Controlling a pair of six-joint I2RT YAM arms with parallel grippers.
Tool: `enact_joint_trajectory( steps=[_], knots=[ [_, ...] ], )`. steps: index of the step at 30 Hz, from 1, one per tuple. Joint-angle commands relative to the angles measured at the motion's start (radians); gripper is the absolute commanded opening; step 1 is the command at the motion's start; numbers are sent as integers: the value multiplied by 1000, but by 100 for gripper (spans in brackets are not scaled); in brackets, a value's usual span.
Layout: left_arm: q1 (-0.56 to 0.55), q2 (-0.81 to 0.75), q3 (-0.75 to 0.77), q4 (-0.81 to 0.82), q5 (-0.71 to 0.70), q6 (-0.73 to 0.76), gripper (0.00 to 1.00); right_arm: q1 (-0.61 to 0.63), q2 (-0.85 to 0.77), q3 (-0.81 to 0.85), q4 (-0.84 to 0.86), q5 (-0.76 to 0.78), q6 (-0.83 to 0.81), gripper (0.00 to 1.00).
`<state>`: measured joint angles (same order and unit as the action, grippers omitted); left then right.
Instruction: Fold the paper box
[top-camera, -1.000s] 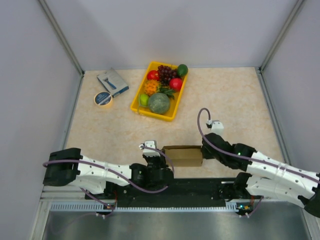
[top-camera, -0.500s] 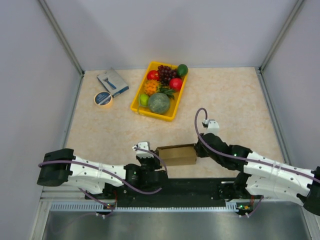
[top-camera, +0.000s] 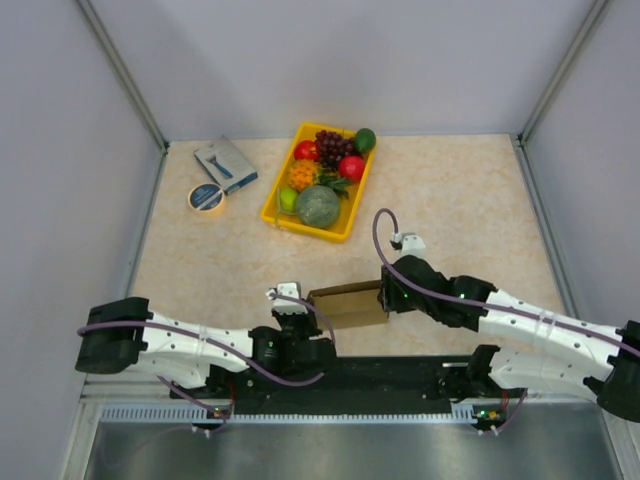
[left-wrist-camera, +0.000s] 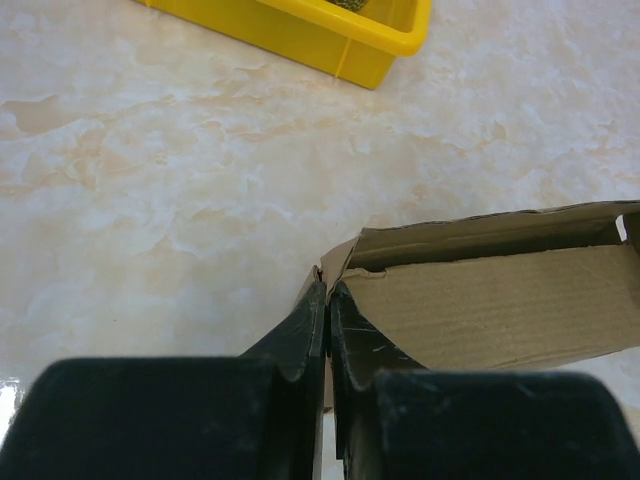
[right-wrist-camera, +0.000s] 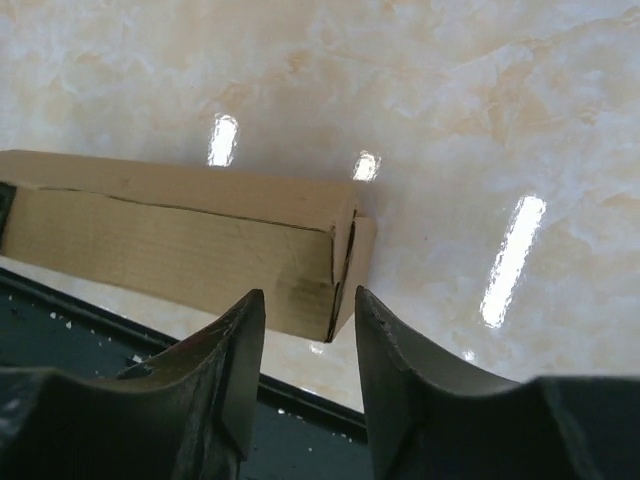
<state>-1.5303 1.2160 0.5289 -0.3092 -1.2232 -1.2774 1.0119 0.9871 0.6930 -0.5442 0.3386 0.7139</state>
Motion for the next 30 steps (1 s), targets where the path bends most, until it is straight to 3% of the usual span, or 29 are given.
enact_joint_trajectory(
  steps=[1, 8, 16, 19, 25, 30],
  knots=[
    [1, 60, -29, -62, 123, -14, 4, -6, -13, 134, -117, -65, -67, 42],
    [-10, 79, -20, -73, 122, -25, 4, -85, 16, 181, -155, -125, -177, 46],
    [-19, 77, -26, -107, 119, -71, 3, -105, 116, 203, -137, -125, -228, 42],
    [-24, 76, -21, -116, 125, -83, 4, -105, 139, 204, -117, -122, -238, 34],
    [-24, 70, 5, -136, 195, -99, 9, -101, 131, 168, -50, -133, -235, 2],
    [-22, 71, 40, -152, 281, -131, 15, -72, 81, 105, -22, -86, -166, 0]
  ],
)
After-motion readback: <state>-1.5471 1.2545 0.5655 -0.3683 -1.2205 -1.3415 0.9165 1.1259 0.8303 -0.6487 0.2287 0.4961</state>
